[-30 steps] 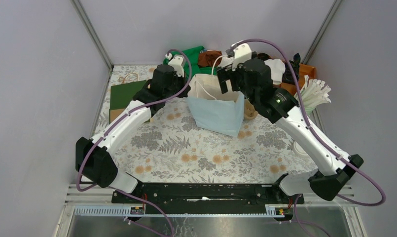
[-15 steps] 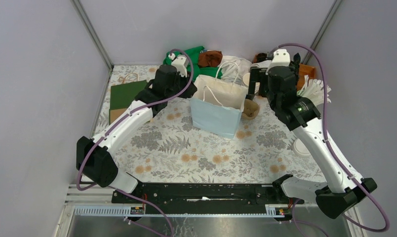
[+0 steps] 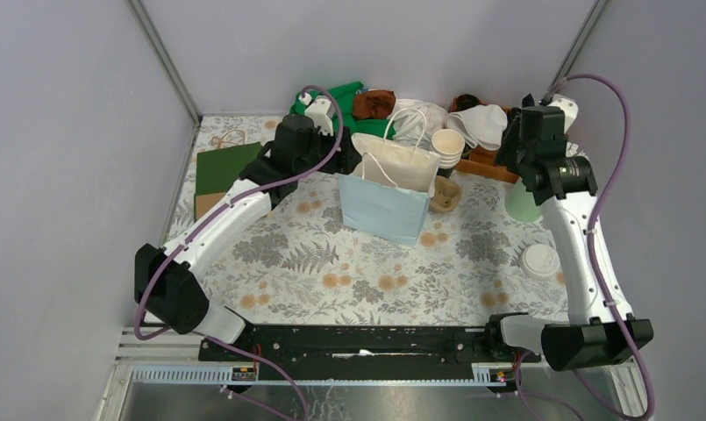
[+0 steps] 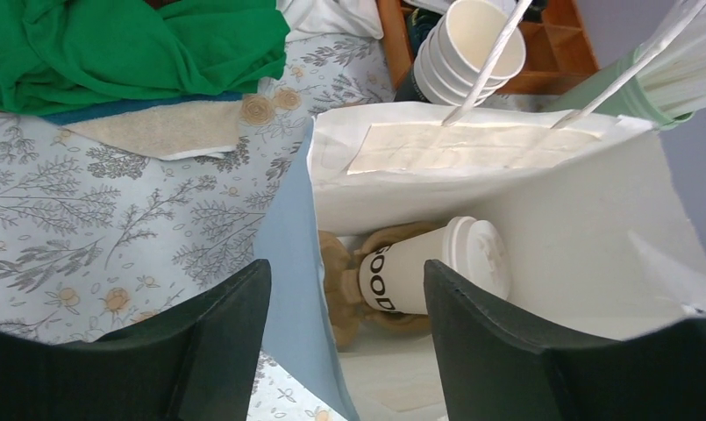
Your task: Pack the takeout coffee
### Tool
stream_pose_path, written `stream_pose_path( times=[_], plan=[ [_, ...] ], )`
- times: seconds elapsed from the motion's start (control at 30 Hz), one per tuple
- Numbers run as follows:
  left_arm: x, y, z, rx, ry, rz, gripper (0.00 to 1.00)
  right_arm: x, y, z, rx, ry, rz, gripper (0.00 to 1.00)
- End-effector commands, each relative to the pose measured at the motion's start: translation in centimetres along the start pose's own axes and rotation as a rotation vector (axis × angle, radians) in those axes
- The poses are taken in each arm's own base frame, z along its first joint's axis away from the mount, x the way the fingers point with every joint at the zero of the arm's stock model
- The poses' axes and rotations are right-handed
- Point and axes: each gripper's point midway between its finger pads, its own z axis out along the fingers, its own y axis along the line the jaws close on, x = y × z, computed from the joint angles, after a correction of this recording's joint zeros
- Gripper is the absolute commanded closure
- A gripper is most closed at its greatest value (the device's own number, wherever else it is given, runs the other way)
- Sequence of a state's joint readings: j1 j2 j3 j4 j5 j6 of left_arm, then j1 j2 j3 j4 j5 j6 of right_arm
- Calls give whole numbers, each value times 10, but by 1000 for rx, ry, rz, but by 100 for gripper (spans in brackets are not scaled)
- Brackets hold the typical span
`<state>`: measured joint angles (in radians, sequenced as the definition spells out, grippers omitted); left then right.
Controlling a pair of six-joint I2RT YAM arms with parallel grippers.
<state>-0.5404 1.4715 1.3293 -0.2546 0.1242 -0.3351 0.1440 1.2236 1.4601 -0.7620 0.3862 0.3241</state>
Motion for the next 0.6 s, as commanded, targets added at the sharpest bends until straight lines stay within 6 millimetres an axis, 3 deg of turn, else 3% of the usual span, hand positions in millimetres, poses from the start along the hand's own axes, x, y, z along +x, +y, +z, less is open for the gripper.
stream_pose_path(
  times=[0.0, 0.17, 0.3, 0.57],
  plan=[
    [-59, -26, -29, 64, -166, 11, 29, 7, -36, 6, 156, 60, 116, 41],
    [-81, -26, -48, 25, -219, 1, 22, 2, -54, 41, 244, 67, 229, 49],
    [-92, -19, -70, -19, -274, 14, 18, -8, -58, 74, 286, 2, 239, 51],
    [-87, -9, -96, -14, -333, 14, 16, -25, -56, 137, 339, -83, 176, 54]
  ],
)
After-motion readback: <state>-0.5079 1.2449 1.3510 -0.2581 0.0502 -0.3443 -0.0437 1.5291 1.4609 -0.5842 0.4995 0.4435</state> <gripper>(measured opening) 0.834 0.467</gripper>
